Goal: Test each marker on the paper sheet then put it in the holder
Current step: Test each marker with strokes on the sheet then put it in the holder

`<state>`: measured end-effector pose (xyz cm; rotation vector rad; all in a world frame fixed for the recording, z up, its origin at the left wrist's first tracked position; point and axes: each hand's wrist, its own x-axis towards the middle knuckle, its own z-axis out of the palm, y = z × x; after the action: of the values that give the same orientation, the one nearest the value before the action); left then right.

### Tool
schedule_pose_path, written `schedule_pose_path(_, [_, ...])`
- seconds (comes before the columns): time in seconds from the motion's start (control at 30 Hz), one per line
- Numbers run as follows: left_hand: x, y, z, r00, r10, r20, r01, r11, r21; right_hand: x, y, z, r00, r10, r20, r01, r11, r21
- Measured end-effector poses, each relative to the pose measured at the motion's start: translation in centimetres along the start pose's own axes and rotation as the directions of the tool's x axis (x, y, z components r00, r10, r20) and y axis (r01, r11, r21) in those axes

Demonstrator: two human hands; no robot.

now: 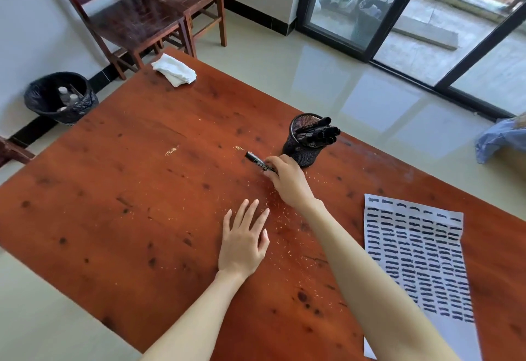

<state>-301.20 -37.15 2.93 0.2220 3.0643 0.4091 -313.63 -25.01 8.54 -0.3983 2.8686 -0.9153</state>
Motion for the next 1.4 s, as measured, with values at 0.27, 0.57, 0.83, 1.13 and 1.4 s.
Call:
schedule_pose_path(0.27, [-0.3,-0.3,-0.4,1.000,-0.001,-0.015,-0.001,0.983,-0.181,-13.3,0.4,-7.0,0.930,0.353,-0.105,-0.237,0.792,0.563])
schedule_pose_path(0.57, [-6.4,9.3,-4.7,0.992,0.049,0.118,0.066,0.593,-0.803,-26.6,2.4,-8.9,0.762,0.647,0.026,-0.245,0.251,0.937])
schedule_pose_path(0.83, [-12.2,18.2,-4.6,0.902,0.317,0.292,0.035,0.620,-0.784,-34.2,4.0,-9.7,0.722,0.689,0.061,-0.183,0.104,0.978])
schedule_pose_path(1.13, [-16.1,24.3,-3.2,0.870,0.386,0.307,-0.142,0.792,-0.594,-37.8,4.9,-11.7,0.816,0.567,0.116,0.099,-0.334,0.937])
schedule_pose_path(1.4, [-18.8,28.0,-4.6,0.881,0.351,0.317,-0.071,0.760,-0.645,-37.4,6.3,-13.2,0.761,0.612,0.213,0.046,-0.379,0.924])
